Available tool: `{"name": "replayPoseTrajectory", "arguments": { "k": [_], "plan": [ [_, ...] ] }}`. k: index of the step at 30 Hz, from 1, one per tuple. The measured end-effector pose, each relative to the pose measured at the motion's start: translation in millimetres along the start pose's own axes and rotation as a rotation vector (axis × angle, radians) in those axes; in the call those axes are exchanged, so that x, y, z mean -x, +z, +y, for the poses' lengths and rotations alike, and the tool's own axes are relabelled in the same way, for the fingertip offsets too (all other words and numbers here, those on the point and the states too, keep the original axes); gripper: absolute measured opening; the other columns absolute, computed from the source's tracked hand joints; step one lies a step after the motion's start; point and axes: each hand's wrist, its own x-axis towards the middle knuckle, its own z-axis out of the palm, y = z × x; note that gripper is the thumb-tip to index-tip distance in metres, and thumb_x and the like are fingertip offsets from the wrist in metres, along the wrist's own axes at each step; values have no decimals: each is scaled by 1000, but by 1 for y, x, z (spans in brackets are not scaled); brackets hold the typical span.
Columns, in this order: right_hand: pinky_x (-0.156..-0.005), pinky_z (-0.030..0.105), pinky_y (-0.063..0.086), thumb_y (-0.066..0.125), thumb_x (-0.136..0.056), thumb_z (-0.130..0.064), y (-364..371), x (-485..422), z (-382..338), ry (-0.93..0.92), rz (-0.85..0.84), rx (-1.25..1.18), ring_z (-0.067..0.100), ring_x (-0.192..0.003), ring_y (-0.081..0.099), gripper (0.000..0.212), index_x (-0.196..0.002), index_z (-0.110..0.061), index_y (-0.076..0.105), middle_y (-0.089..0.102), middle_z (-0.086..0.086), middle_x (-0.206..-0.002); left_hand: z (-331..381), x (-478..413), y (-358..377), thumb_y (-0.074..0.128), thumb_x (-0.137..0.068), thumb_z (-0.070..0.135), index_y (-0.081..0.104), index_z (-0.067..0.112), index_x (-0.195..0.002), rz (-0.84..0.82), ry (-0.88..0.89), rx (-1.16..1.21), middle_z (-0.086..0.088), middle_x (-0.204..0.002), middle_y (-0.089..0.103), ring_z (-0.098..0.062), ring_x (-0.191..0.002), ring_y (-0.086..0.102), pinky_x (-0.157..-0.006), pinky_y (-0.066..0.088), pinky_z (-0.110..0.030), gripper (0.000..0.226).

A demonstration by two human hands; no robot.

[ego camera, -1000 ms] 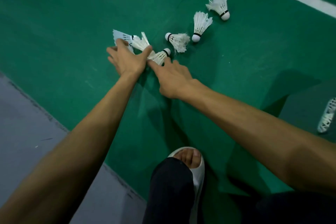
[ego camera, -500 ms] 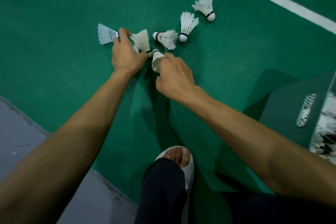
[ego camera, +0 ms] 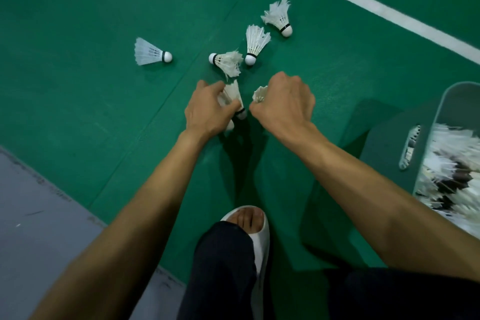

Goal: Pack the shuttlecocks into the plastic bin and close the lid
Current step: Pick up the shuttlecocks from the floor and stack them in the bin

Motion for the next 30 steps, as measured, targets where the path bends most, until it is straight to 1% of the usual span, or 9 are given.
{"name": "replayPoseTrajectory", "arguments": {
  "k": [2,6,11,15,19,22,25,28,30],
  "plan": [
    [-61,30,38,72,-77,-41,-14,0,7,17,-21,-22,31,-78,59,32,-81,-16,52,59,6,-77,12,23,3,58,-74,54,46,21,-70,3,-1,108,-6,-87,52,-24,-82,50,-64,28,-34,35],
    [-47,25,26,67,-71,-42,-51,2,30,61,-54,-106,30,-67,52,29,-77,-15,57,47,1,-63,47,54,-2,62,-72,44,59,8,-74,49,-5,461,0,-72,60,-15,-69,48,-64,39,-38,36],
    [-50,26,34,63,-74,-33,-130,12,85,90,-31,-332,24,-59,52,28,-85,-7,67,62,3,-71,142,74,-17,69,-80,19,60,5,-74,-17,174,726,9,-62,50,-8,-59,39,-56,33,-30,17],
    [-47,28,26,54,-88,-15,-198,46,164,166,83,-335,20,-55,35,19,-84,1,64,43,9,-63,230,87,-5,68,-80,21,58,-4,-79,-110,358,778,-6,-67,50,-15,-63,42,-53,35,-40,27],
    [-51,30,29,50,-91,-12,-231,102,257,398,201,-272,21,-64,42,23,-93,5,65,47,14,-74,300,121,32,67,-79,33,61,7,-74,-318,510,536,5,-62,56,-12,-56,46,-56,40,-32,28],
    [-55,30,33,54,-84,-12,-219,139,310,571,182,-275,20,-64,42,28,-97,10,67,52,20,-72,323,145,62,64,-74,46,62,16,-70,-444,603,306,5,-62,62,-11,-54,51,-55,44,-33,30],
    [-68,29,46,61,-84,-12,-198,163,340,669,172,-260,23,-74,61,20,-92,-1,76,69,20,-83,331,161,89,60,-72,53,61,16,-69,-498,626,203,5,-60,63,-15,-56,56,-57,47,-32,37],
    [-81,26,48,64,-84,-11,-180,175,356,788,211,-256,24,-87,63,16,-92,-14,78,65,6,-83,327,174,109,57,-70,60,49,11,-66,-595,682,70,4,-56,47,-18,-52,43,-53,34,-31,50],
    [-84,32,54,63,-80,-9,-166,176,361,846,258,-262,32,-90,67,16,-90,-9,76,70,13,-88,321,178,117,55,-70,62,47,12,-65,-637,713,-27,2,-56,42,-18,-52,41,-54,28,-30,51]
  ]
}}
